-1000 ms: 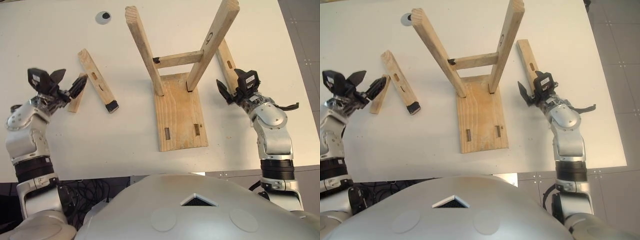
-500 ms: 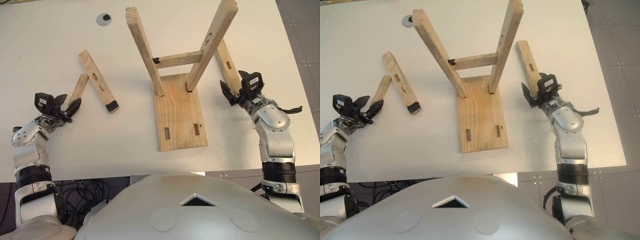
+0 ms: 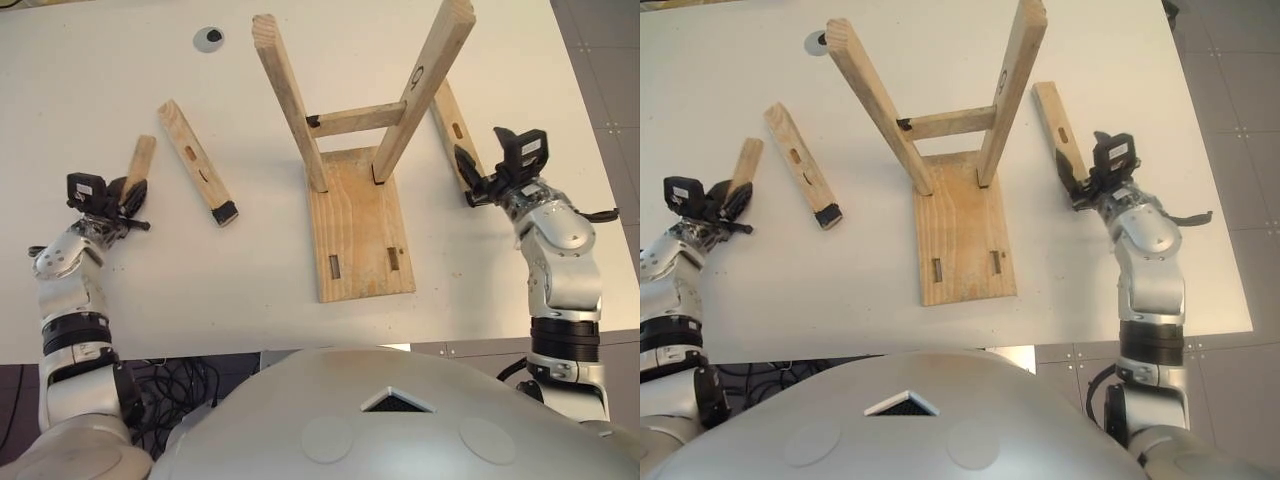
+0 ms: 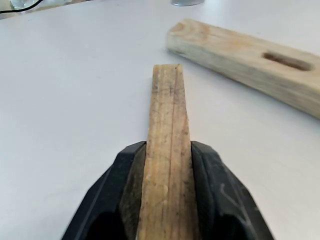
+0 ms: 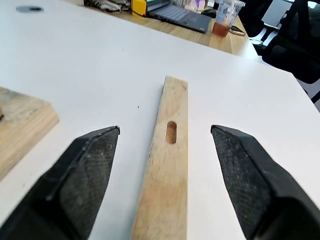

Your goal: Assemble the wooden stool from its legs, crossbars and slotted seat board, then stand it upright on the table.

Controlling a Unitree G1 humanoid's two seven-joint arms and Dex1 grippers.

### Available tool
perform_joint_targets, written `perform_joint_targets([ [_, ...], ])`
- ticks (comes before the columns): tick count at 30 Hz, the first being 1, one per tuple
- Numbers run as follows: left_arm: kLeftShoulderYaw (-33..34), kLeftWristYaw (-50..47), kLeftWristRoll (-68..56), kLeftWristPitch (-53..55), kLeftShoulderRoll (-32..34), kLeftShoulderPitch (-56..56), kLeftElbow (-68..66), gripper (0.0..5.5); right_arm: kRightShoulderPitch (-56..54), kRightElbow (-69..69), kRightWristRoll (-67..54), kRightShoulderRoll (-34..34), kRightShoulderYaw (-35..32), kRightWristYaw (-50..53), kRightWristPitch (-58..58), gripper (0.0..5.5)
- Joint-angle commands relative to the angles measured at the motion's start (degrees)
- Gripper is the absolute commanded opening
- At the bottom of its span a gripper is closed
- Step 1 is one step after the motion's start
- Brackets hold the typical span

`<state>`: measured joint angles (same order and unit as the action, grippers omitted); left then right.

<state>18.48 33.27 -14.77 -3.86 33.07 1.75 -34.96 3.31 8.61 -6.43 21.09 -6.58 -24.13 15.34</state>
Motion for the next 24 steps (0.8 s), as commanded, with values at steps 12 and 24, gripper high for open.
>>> perform_joint_targets([
  [12, -19.3, 4.5, 2.8, -14.3, -17.0, 51.1, 11.3, 1.26, -43.8, 4.0, -51.6, -13.7, -11.5, 14.5, 14.2, 3.37],
  [24, -23.3, 8.1, 3.1, -16.9, -21.5, 48.1, 14.4, 1.26, -46.1, 0.8, -55.2, -18.2, -8.6, 15.8, 14.1, 2.9],
])
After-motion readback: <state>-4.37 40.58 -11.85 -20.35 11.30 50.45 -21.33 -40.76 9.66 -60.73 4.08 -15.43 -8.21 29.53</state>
